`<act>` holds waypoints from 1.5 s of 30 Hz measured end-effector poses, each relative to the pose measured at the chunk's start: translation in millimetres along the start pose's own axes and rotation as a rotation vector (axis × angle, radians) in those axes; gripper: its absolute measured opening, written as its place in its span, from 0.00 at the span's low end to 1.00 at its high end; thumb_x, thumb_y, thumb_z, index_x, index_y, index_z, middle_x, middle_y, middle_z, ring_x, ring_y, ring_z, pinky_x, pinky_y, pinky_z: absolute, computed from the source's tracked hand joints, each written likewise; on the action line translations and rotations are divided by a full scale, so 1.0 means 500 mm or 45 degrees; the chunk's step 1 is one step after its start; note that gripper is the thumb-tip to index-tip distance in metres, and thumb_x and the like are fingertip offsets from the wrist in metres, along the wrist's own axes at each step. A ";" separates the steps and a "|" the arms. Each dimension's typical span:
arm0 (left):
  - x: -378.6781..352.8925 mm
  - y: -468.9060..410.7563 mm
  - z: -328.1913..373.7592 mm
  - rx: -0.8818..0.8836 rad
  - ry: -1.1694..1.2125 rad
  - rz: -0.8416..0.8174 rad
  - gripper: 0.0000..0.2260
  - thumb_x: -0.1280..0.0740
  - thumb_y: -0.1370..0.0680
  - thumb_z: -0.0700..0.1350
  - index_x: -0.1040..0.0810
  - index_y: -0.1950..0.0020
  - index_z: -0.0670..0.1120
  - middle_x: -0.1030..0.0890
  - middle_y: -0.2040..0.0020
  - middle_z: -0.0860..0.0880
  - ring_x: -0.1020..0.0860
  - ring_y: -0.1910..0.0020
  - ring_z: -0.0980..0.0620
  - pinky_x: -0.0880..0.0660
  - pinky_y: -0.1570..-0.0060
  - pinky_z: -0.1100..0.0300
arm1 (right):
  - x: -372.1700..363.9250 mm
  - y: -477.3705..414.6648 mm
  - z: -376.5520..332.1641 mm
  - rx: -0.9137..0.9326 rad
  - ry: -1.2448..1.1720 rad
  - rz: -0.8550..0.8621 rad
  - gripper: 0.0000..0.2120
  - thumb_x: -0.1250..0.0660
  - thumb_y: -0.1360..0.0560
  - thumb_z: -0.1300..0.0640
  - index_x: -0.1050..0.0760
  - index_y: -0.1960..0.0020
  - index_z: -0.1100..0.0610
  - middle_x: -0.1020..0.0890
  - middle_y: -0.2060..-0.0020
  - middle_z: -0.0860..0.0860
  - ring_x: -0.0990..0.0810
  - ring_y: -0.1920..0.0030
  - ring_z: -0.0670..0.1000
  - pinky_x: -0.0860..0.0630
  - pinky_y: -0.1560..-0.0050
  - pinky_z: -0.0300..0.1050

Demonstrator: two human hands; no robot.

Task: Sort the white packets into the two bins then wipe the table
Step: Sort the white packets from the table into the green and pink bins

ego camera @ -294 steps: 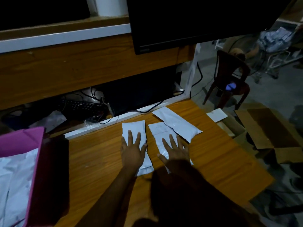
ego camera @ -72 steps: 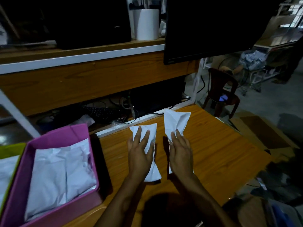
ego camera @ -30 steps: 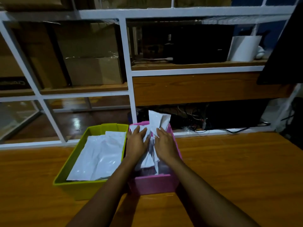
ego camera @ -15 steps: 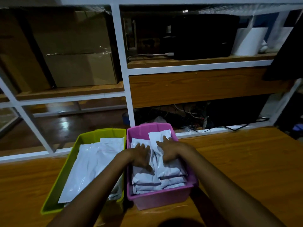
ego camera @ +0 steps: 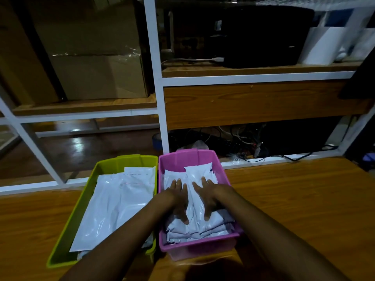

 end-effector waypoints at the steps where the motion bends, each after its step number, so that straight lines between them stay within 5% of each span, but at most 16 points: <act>1: -0.004 -0.006 0.000 0.008 0.008 -0.003 0.59 0.28 0.32 0.64 0.68 0.24 0.39 0.67 0.24 0.39 0.67 0.25 0.39 0.53 0.25 0.40 | -0.002 -0.002 0.002 0.006 -0.007 0.004 0.61 0.22 0.33 0.50 0.69 0.23 0.48 0.67 0.24 0.56 0.61 0.23 0.60 0.49 0.25 0.64; 10: -0.021 -0.016 0.003 0.051 0.065 0.113 0.60 0.25 0.35 0.64 0.65 0.23 0.41 0.64 0.23 0.39 0.64 0.24 0.39 0.52 0.25 0.41 | -0.024 -0.013 0.003 -0.014 -0.090 0.052 0.63 0.20 0.35 0.50 0.69 0.24 0.45 0.67 0.24 0.54 0.63 0.23 0.57 0.49 0.25 0.64; 17: -0.005 0.068 0.018 -0.001 0.070 0.414 0.51 0.28 0.31 0.63 0.52 0.22 0.39 0.54 0.22 0.37 0.56 0.22 0.39 0.49 0.25 0.45 | -0.016 0.046 -0.004 -0.029 -0.150 0.203 0.58 0.22 0.35 0.46 0.62 0.22 0.47 0.62 0.22 0.56 0.60 0.23 0.61 0.49 0.25 0.60; 21: -0.034 0.117 0.007 0.020 0.157 0.638 0.39 0.33 0.28 0.65 0.37 0.26 0.42 0.43 0.24 0.37 0.49 0.23 0.38 0.44 0.26 0.44 | -0.030 0.099 -0.010 -0.017 -0.202 0.414 0.47 0.28 0.30 0.42 0.52 0.21 0.51 0.55 0.22 0.58 0.56 0.23 0.63 0.46 0.25 0.62; 26: -0.093 0.228 0.003 0.125 0.409 0.919 0.30 0.43 0.21 0.61 0.36 0.26 0.44 0.36 0.26 0.41 0.41 0.25 0.41 0.36 0.31 0.45 | -0.059 0.189 -0.042 0.018 -0.291 0.703 0.31 0.39 0.23 0.40 0.41 0.24 0.51 0.46 0.22 0.57 0.51 0.22 0.60 0.45 0.26 0.62; 29: -0.130 0.286 -0.008 0.253 0.497 1.246 0.28 0.50 0.23 0.62 0.23 0.42 0.43 0.21 0.47 0.42 0.26 0.44 0.41 0.26 0.52 0.51 | -0.071 0.228 -0.050 -0.126 -0.383 0.996 0.26 0.40 0.22 0.43 0.35 0.26 0.51 0.41 0.23 0.55 0.46 0.23 0.58 0.43 0.26 0.58; 32: -0.174 0.319 -0.015 0.356 0.545 1.317 0.24 0.50 0.21 0.62 0.24 0.57 0.45 0.24 0.60 0.46 0.25 0.57 0.45 0.30 0.64 0.54 | -0.091 0.232 -0.045 -0.155 -0.456 0.960 0.25 0.41 0.21 0.43 0.33 0.28 0.52 0.41 0.23 0.54 0.44 0.24 0.59 0.39 0.28 0.58; 35: -0.200 0.330 -0.013 0.468 0.440 1.171 0.25 0.51 0.18 0.60 0.27 0.64 0.47 0.23 0.64 0.48 0.22 0.61 0.45 0.32 0.67 0.56 | -0.123 0.225 -0.066 -0.077 -0.399 0.763 0.22 0.47 0.19 0.42 0.29 0.31 0.50 0.37 0.25 0.54 0.38 0.27 0.59 0.33 0.33 0.58; 41: -0.222 0.347 -0.025 0.575 0.379 1.147 0.24 0.47 0.20 0.53 0.26 0.72 0.45 0.22 0.72 0.44 0.22 0.73 0.42 0.38 0.73 0.60 | -0.136 0.241 -0.113 -0.008 -0.360 0.731 0.23 0.51 0.20 0.44 0.20 0.48 0.53 0.31 0.27 0.51 0.28 0.35 0.58 0.27 0.40 0.55; 45: -0.250 0.374 -0.071 0.641 0.329 1.215 0.23 0.44 0.23 0.50 0.29 0.78 0.45 0.27 0.79 0.47 0.27 0.81 0.45 0.43 0.76 0.65 | -0.127 0.271 -0.175 0.035 -0.360 0.691 0.23 0.50 0.18 0.45 0.25 0.34 0.55 0.31 0.27 0.52 0.31 0.31 0.57 0.31 0.35 0.56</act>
Point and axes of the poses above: each hand's wrist, its own y-axis away from the middle knuckle, its own x-axis out of the back of the hand, z = x × y, the point moved 2 cm from there along -y, towards the middle knuckle
